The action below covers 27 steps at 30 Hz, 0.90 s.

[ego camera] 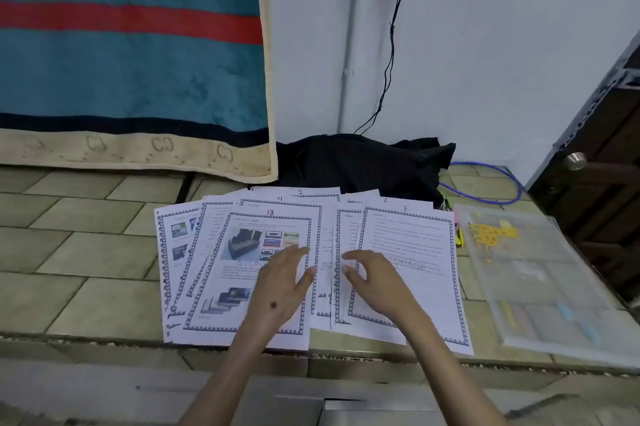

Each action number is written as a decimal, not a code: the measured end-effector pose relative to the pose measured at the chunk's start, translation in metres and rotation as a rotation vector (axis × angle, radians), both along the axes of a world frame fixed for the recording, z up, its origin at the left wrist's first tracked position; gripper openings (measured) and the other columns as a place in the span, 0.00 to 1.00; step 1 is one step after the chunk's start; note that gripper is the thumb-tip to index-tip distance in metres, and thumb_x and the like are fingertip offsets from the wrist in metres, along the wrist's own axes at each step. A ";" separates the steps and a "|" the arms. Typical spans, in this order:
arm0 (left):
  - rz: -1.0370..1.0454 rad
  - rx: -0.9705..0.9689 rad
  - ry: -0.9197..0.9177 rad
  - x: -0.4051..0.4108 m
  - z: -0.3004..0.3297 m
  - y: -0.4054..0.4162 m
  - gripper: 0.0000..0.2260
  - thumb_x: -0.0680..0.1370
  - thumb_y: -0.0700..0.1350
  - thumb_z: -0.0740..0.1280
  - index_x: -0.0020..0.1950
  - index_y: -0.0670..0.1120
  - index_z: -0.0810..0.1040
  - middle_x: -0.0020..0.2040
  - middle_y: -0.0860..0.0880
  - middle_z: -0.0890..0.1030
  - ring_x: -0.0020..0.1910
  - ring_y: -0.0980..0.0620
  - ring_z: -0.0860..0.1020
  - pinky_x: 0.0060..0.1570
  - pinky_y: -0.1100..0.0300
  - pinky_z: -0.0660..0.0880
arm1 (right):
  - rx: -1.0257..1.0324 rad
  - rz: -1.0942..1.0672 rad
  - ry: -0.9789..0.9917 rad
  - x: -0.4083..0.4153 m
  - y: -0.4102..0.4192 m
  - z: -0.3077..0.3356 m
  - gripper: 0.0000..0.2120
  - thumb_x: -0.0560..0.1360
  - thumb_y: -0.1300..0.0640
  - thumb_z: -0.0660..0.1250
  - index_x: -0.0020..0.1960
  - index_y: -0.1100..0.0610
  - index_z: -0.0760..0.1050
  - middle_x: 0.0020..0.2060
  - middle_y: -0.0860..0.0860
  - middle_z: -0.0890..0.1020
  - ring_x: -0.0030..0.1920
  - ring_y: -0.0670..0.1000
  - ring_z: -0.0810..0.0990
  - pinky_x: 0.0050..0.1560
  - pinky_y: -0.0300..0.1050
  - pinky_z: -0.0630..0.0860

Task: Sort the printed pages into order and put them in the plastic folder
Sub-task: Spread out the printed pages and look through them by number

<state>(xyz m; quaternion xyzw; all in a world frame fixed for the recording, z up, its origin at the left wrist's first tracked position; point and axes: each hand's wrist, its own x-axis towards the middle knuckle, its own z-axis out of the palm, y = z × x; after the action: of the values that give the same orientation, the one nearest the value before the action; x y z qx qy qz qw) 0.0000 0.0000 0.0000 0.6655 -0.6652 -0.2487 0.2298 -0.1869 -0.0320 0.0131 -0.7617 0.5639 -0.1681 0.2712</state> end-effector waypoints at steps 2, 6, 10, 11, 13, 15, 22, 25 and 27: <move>0.011 0.080 -0.206 -0.001 -0.019 -0.011 0.40 0.71 0.74 0.42 0.76 0.53 0.55 0.78 0.48 0.51 0.77 0.49 0.49 0.74 0.49 0.47 | -0.018 -0.009 0.157 0.003 -0.009 -0.017 0.23 0.80 0.43 0.54 0.72 0.51 0.64 0.74 0.52 0.64 0.75 0.53 0.58 0.73 0.50 0.55; 0.039 0.091 -0.342 0.000 -0.061 -0.011 0.51 0.57 0.76 0.22 0.77 0.57 0.44 0.78 0.49 0.40 0.76 0.50 0.38 0.72 0.47 0.34 | 0.031 0.005 0.328 0.001 -0.006 -0.061 0.48 0.63 0.25 0.25 0.77 0.43 0.48 0.78 0.49 0.45 0.77 0.53 0.39 0.74 0.57 0.38; 0.054 0.050 -0.344 0.002 -0.068 -0.010 0.47 0.62 0.75 0.25 0.77 0.57 0.47 0.78 0.50 0.43 0.77 0.51 0.40 0.70 0.50 0.31 | -0.031 -0.046 0.313 0.000 -0.007 -0.071 0.42 0.66 0.28 0.30 0.76 0.43 0.49 0.78 0.47 0.46 0.77 0.51 0.39 0.74 0.53 0.35; 0.060 0.040 -0.332 0.002 -0.071 -0.010 0.46 0.64 0.75 0.27 0.77 0.57 0.49 0.78 0.50 0.46 0.77 0.50 0.41 0.71 0.49 0.33 | -0.033 -0.063 0.301 0.001 -0.008 -0.072 0.43 0.66 0.26 0.32 0.76 0.44 0.49 0.78 0.48 0.46 0.77 0.51 0.39 0.74 0.51 0.36; 0.063 0.032 -0.324 0.001 -0.070 -0.011 0.45 0.66 0.75 0.30 0.76 0.55 0.55 0.78 0.48 0.51 0.77 0.48 0.46 0.72 0.46 0.38 | 0.002 -0.142 0.261 0.001 -0.011 -0.069 0.47 0.64 0.23 0.38 0.77 0.47 0.50 0.78 0.51 0.46 0.77 0.53 0.41 0.74 0.50 0.39; 0.055 0.044 -0.345 0.002 -0.066 -0.013 0.44 0.66 0.76 0.35 0.75 0.55 0.58 0.78 0.47 0.55 0.77 0.47 0.51 0.72 0.44 0.45 | 0.023 -0.241 0.252 0.002 -0.015 -0.062 0.50 0.60 0.23 0.39 0.76 0.47 0.50 0.77 0.52 0.46 0.77 0.56 0.43 0.74 0.53 0.45; -0.002 0.168 -0.374 0.012 -0.039 -0.041 0.39 0.62 0.72 0.45 0.69 0.57 0.65 0.70 0.49 0.63 0.70 0.48 0.61 0.64 0.48 0.61 | 0.154 -0.472 0.385 0.010 -0.052 -0.040 0.36 0.75 0.39 0.57 0.76 0.54 0.49 0.71 0.58 0.64 0.69 0.61 0.62 0.65 0.54 0.64; -0.004 0.159 -0.280 0.009 -0.031 -0.055 0.26 0.73 0.64 0.57 0.67 0.53 0.68 0.67 0.49 0.67 0.67 0.49 0.66 0.63 0.53 0.63 | 0.121 -0.471 0.257 0.003 -0.058 -0.033 0.18 0.76 0.52 0.59 0.63 0.60 0.67 0.50 0.57 0.78 0.52 0.56 0.76 0.43 0.46 0.72; 0.039 0.160 -0.017 0.002 -0.026 -0.066 0.18 0.77 0.54 0.62 0.66 0.49 0.71 0.64 0.49 0.72 0.61 0.51 0.71 0.61 0.58 0.68 | 0.115 -0.496 0.068 -0.007 -0.060 -0.030 0.09 0.75 0.58 0.60 0.36 0.59 0.68 0.30 0.54 0.73 0.31 0.49 0.71 0.30 0.41 0.64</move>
<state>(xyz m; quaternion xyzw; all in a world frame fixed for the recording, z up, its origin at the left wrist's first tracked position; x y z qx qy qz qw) 0.0020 -0.0657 -0.0257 0.6966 -0.6322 -0.2907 0.1749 -0.1938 -0.0920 -0.0174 -0.5885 0.7510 -0.1715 0.2455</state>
